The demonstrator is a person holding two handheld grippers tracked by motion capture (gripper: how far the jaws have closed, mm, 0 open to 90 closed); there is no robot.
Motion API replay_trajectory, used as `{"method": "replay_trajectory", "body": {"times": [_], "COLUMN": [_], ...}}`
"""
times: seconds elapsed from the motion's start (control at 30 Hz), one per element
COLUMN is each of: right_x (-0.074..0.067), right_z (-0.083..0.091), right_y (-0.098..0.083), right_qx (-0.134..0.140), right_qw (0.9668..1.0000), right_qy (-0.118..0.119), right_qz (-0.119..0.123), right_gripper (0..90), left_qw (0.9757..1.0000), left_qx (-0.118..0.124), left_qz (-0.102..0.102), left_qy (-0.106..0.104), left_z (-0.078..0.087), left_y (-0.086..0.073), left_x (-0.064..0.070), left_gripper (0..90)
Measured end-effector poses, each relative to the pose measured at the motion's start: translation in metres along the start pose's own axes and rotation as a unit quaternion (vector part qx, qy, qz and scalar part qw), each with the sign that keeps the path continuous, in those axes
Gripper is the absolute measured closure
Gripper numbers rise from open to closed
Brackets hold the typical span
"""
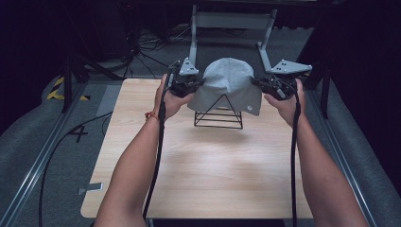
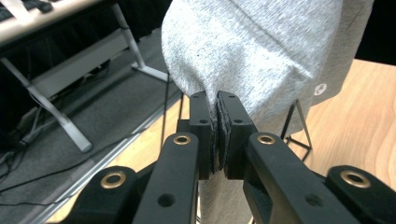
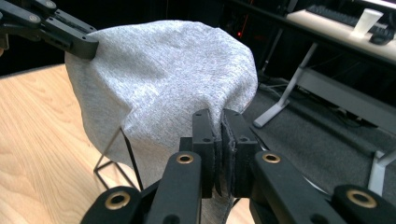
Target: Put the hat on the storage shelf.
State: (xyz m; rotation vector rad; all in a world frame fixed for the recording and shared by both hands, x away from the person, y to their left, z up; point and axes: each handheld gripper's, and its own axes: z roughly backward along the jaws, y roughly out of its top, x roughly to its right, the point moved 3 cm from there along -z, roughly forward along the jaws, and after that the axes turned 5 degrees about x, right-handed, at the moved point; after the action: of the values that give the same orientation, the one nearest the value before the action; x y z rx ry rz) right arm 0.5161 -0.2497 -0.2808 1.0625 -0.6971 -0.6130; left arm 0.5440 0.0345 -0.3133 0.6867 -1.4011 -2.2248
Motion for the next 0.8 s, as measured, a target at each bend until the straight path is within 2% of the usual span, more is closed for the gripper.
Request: {"method": "replay_trajectory", "body": {"times": [0.2, 0.43, 0.6, 0.67, 0.8], "right_x": [-0.004, -0.011, -0.014, -0.014, -0.014], "right_z": [-0.007, -0.018, -0.022, -0.024, -0.025], "right_y": [-0.020, -0.038, -0.047, -0.051, -0.058], "right_qx": [-0.008, -0.026, -0.033, -0.037, -0.042], "right_qw": [0.9998, 0.9993, 0.9989, 0.9988, 0.9985], "right_qy": [0.015, 0.023, 0.027, 0.025, 0.023], "right_qz": [-0.011, -0.012, -0.020, -0.019, -0.026], "right_gripper": [84.8, 84.6, 84.4, 84.5, 84.1], "left_qw": [0.9999, 0.9993, 0.9987, 0.9987, 0.9982], "left_qx": [-0.010, -0.021, -0.034, -0.041, -0.045], "left_qz": [0.013, 0.032, 0.037, 0.032, 0.040], "left_qy": [0.000, 0.000, -0.004, -0.001, -0.002], "left_z": [-0.007, -0.013, -0.018, -0.019, -0.021], "left_y": [-0.020, -0.041, -0.057, -0.063, -0.074], "left_x": [0.002, 0.002, 0.003, 0.004, 0.005], "left_gripper": [85.3, 85.1, 84.8, 84.6, 82.1]}}
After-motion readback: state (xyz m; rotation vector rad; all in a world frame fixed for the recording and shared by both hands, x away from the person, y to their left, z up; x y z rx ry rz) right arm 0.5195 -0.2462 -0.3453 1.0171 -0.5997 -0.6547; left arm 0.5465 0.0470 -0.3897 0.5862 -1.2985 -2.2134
